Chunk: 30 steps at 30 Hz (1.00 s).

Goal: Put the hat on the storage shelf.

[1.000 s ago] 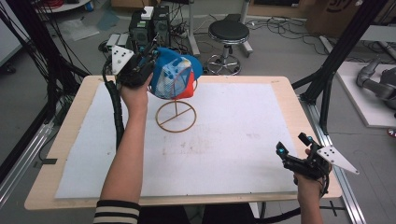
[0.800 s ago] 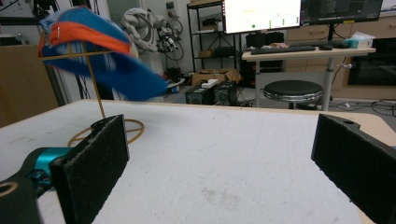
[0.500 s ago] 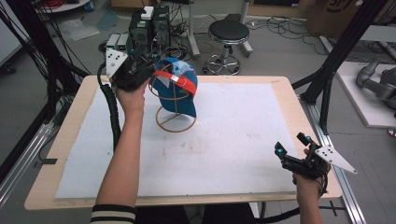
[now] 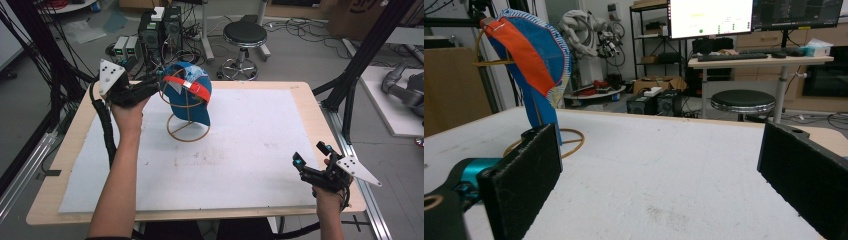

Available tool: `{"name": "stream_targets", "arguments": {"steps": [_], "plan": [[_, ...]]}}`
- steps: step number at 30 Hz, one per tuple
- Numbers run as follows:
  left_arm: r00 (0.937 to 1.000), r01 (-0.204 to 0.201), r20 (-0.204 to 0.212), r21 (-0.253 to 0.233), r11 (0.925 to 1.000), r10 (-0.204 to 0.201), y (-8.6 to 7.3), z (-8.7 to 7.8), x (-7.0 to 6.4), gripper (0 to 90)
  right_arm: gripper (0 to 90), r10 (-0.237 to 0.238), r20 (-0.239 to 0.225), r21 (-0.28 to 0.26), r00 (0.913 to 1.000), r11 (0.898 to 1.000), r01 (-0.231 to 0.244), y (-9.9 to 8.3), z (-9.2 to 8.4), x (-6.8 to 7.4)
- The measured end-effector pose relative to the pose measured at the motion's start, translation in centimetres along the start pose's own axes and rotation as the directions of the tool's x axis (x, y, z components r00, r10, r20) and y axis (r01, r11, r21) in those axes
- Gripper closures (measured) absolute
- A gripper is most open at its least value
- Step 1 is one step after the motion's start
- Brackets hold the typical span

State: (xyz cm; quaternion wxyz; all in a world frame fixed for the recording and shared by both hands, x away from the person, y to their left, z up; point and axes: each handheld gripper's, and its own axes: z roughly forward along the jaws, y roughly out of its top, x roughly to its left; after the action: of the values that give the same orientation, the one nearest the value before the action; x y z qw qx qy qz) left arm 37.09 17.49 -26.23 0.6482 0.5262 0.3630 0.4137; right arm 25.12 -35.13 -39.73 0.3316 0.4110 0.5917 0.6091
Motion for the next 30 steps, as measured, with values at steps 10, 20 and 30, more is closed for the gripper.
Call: {"name": "stream_targets", "arguments": {"steps": [10, 20, 30], "plan": [[0.9988, -0.040, -0.026, 0.006, 0.9992, 0.041, -0.2, -4.4, 1.3, 10.3, 3.8, -0.014, -0.015, -0.008, 0.9998, 1.000, 0.014, 0.1, 0.4, 0.4], [0.9975, -0.029, -0.065, -0.008, 0.9996, 0.028, -1.3, -9.3, 3.0, 8.4, 3.8, -0.006, -0.021, -0.017, 0.9998, 1.000, 0.006, 0.3, 1.0, 0.5], [0.9928, -0.030, -0.116, 0.000, 0.9996, 0.030, -3.1, -14.6, 4.4, 8.4, 3.8, -0.014, -0.013, -0.025, 0.9998, 1.000, 0.014, 0.3, 1.2, 0.2]]}}
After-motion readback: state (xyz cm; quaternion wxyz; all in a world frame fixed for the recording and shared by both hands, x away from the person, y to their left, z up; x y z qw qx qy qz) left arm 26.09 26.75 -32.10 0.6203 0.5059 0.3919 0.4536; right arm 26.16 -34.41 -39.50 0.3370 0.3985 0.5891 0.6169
